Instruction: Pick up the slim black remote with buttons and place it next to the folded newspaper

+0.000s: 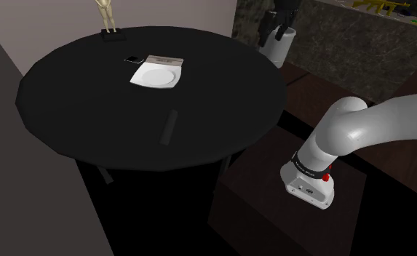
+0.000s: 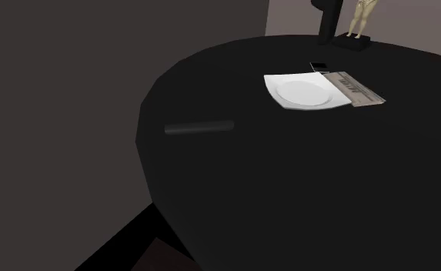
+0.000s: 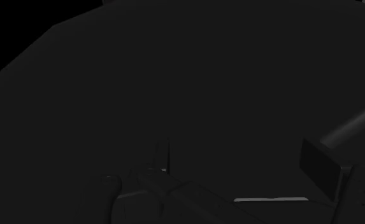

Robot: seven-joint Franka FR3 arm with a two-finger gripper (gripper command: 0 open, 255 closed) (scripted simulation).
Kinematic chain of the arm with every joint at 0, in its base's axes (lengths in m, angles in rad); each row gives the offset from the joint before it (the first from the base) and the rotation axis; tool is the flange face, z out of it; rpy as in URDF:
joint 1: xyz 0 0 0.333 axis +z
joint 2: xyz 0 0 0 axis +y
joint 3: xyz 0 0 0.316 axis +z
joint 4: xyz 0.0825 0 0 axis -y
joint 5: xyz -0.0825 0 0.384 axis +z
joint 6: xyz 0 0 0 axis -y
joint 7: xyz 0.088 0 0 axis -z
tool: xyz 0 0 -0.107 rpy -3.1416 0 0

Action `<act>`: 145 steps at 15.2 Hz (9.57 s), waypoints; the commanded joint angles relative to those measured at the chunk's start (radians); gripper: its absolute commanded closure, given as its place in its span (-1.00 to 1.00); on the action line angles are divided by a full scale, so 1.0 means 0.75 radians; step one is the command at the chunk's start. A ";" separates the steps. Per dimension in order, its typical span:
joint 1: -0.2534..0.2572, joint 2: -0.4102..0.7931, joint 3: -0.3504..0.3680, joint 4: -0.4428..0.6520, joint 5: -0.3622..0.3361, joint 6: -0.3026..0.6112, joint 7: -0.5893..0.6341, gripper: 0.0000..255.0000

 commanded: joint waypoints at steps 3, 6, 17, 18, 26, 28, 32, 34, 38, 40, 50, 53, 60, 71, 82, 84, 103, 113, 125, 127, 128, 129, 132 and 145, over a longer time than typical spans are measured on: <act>-0.003 -0.009 0.065 -0.061 0.031 0.051 0.107 -1.00; -0.006 -0.002 0.166 -0.134 0.079 0.131 0.268 -1.00; -0.049 0.249 0.564 -0.212 0.204 0.456 0.871 -1.00; -0.060 0.288 0.603 -0.203 0.205 0.485 0.929 -1.00; -0.206 0.690 0.921 -0.047 0.072 0.687 1.445 -1.00; -0.250 0.820 0.998 0.016 -0.019 0.717 1.602 -1.00; -0.290 1.126 1.102 0.177 -0.284 0.726 1.952 -1.00; -0.256 1.287 1.101 0.274 -0.425 0.702 2.119 -1.00; -0.159 1.492 1.039 0.410 -0.584 0.672 2.306 -1.00; -0.154 1.513 1.025 0.399 -0.607 0.697 2.320 -1.00; -0.143 1.564 0.995 0.378 -0.663 0.752 2.354 -1.00; -0.144 1.564 0.995 0.378 -0.663 0.751 2.354 1.00; -0.141 1.567 0.995 0.382 -0.664 0.749 2.355 1.00; -0.184 1.458 1.046 0.420 -0.551 0.648 2.261 1.00; -0.262 1.340 1.061 0.449 -0.439 0.570 2.112 1.00; -0.311 1.314 1.041 0.422 -0.423 0.598 2.043 1.00; -0.654 1.368 0.807 0.486 -0.424 0.734 1.479 1.00; -0.723 1.511 0.728 0.597 -0.486 0.781 1.358 1.00; -0.694 1.617 0.683 0.537 -0.589 0.922 1.448 1.00; -0.694 1.617 0.683 0.537 -0.589 0.922 1.448 1.00; -0.694 1.617 0.683 0.537 -0.589 0.922 1.448 1.00; -0.694 1.617 0.683 0.537 -0.589 0.922 1.448 1.00; -0.694 1.617 0.683 0.537 -0.589 0.922 1.448 1.00; -0.712 1.503 0.732 0.552 -0.496 0.811 1.392 -1.00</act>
